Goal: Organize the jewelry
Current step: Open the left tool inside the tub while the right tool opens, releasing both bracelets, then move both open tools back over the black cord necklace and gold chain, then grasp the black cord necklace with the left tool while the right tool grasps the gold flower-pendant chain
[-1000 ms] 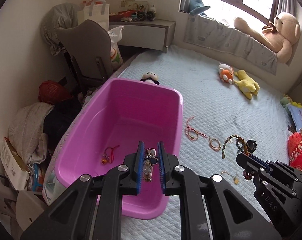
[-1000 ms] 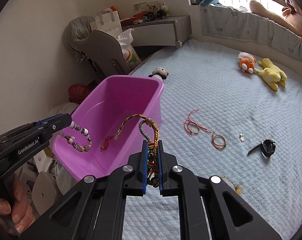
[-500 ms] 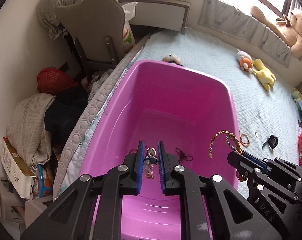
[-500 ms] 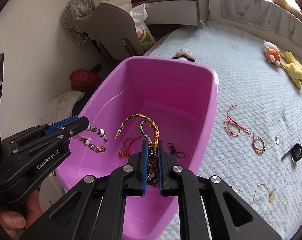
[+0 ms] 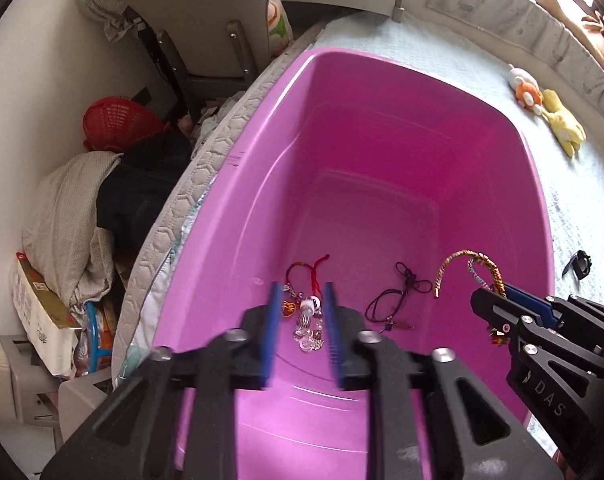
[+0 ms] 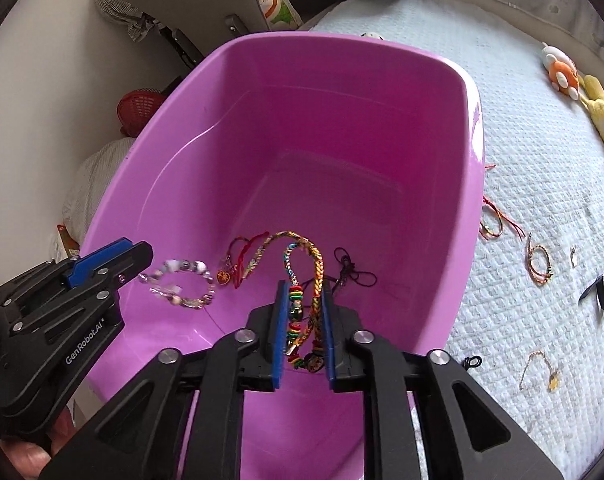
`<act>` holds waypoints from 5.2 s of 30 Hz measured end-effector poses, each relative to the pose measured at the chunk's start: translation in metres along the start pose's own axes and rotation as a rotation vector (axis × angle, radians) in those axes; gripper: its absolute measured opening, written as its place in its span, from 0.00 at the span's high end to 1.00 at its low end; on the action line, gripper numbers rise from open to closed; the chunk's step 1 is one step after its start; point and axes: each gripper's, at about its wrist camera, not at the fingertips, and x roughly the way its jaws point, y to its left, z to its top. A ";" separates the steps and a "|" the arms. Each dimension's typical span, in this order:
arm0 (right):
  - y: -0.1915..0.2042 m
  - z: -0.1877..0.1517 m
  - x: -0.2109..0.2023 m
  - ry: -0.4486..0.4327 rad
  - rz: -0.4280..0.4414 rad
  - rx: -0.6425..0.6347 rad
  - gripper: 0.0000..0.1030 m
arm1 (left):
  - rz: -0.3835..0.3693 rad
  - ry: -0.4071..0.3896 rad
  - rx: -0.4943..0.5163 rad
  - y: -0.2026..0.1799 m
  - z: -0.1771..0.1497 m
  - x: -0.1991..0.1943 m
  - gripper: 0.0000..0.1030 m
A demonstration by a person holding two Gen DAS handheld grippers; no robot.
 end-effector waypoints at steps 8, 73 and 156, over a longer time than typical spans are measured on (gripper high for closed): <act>-0.007 -0.005 -0.015 -0.027 -0.027 0.006 0.65 | 0.047 -0.046 -0.016 0.006 0.004 -0.015 0.17; -0.264 -0.280 -0.225 -0.161 -0.065 0.304 0.36 | -0.072 -0.013 0.132 -0.235 -0.172 -0.169 0.08; -0.332 -0.218 0.058 -0.321 -0.265 0.067 0.82 | -0.102 -0.190 0.198 -0.312 -0.157 0.140 0.37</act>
